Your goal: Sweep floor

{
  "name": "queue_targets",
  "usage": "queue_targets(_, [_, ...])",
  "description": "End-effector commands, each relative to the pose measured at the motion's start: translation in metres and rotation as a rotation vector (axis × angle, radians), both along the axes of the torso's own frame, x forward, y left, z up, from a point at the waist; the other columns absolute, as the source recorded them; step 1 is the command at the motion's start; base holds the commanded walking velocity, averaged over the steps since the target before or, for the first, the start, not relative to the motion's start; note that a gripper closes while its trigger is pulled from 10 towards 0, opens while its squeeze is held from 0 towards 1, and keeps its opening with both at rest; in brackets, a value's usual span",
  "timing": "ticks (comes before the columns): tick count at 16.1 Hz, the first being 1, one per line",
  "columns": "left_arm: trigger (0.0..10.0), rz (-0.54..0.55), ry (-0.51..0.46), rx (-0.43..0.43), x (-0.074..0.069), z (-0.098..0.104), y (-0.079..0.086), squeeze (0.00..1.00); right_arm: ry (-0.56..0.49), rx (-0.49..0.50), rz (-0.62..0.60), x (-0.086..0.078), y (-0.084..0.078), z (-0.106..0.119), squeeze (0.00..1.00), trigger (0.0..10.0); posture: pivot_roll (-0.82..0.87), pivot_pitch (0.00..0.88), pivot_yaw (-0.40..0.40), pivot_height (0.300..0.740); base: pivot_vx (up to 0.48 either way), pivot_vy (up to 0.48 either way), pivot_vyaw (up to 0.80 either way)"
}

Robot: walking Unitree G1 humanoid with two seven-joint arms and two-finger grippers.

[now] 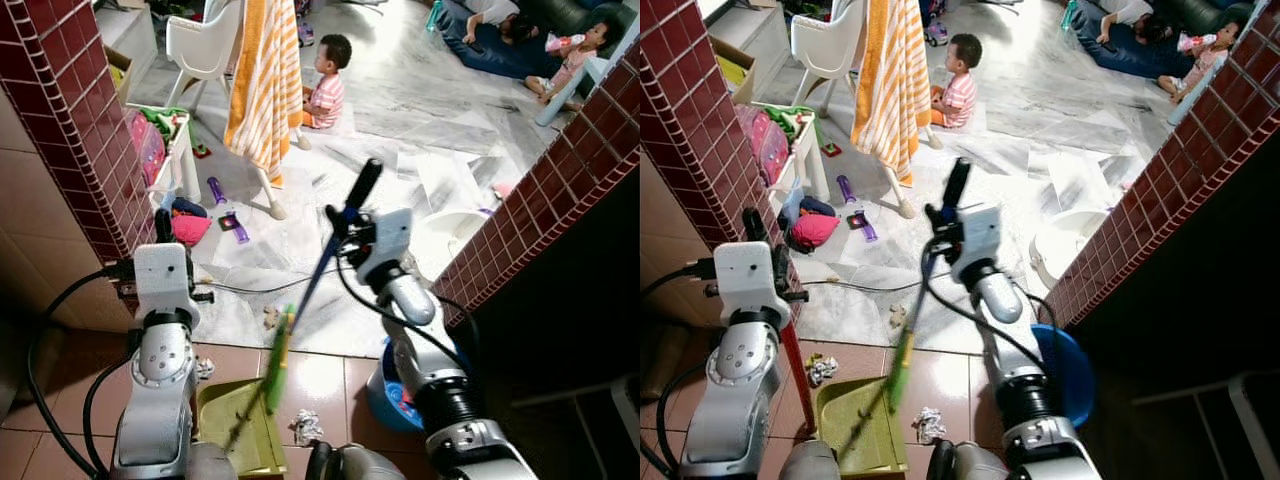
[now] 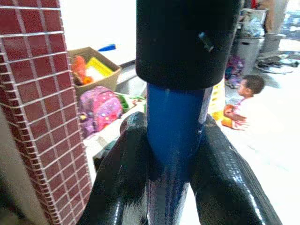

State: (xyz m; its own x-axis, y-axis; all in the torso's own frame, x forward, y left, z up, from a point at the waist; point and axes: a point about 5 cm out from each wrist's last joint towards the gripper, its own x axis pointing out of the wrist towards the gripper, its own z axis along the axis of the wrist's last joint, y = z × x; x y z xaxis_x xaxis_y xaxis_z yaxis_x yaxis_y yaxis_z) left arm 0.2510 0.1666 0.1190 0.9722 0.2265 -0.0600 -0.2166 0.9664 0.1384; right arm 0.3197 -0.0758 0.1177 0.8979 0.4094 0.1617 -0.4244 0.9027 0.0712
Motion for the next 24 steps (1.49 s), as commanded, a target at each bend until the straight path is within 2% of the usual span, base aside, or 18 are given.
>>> queue_targets(1, [10.0, -0.04, -0.048, 0.0, 0.004, 0.009, -0.007, 0.0, -0.04, 0.011, -0.034, 0.003, -0.005, 0.011, 0.0, 10.0, 0.1, 0.017, -0.103, 0.74, -0.285, 0.0, 0.0])
queue_targets(10, [10.0, -0.035, -0.061, 0.01, 0.007, 0.012, -0.003, 0.0, -0.073, 0.021, -0.04, 0.01, 0.004, 0.022, 0.0, 10.0, 0.11, 0.016, -0.096, 0.74, -0.284, 0.0, 0.0])
queue_targets(14, [10.0, -0.039, -0.085, 0.019, 0.01, 0.016, -0.003, 0.0, -0.181, -0.013, -0.058, 0.013, 0.004, 0.04, 0.0, 10.0, 0.1, 0.016, -0.095, 0.74, -0.064, 0.0, 0.0])
queue_targets(15, [10.0, -0.044, -0.094, 0.044, 0.011, 0.017, -0.002, 0.0, -0.194, -0.022, -0.064, 0.014, 0.003, 0.042, 0.0, 10.0, 0.1, 0.016, -0.096, 0.74, 0.0, 0.0, 0.0])
queue_targets(16, [10.0, -0.07, -0.101, 0.083, 0.013, 0.018, -0.002, 0.0, -0.226, -0.047, -0.067, 0.015, 0.002, 0.046, 0.0, 10.0, 0.1, 0.016, -0.096, 0.74, 0.0, 0.0, 0.0])
queue_targets(19, [10.0, -0.122, -0.131, 0.101, 0.019, 0.02, -0.003, 0.0, -0.253, -0.064, -0.077, 0.017, 0.0, 0.05, 0.0, 10.0, 0.1, 0.019, -0.097, 0.74, 0.0, 0.0, 0.0])
queue_targets(22, [10.0, -0.202, -0.109, 0.082, 0.034, 0.015, -0.012, 0.0, -0.288, -0.093, -0.128, 0.022, -0.007, 0.056, 0.0, 10.0, 0.09, 0.021, -0.1, 0.74, 0.0, 0.0, 0.0])
queue_targets(24, [10.0, -0.243, -0.111, 0.08, 0.038, 0.015, -0.019, 0.0, -0.331, -0.145, -0.16, 0.023, -0.012, 0.061, 0.0, 10.0, 0.08, 0.025, -0.102, 0.74, 0.0, 0.0, 0.0])
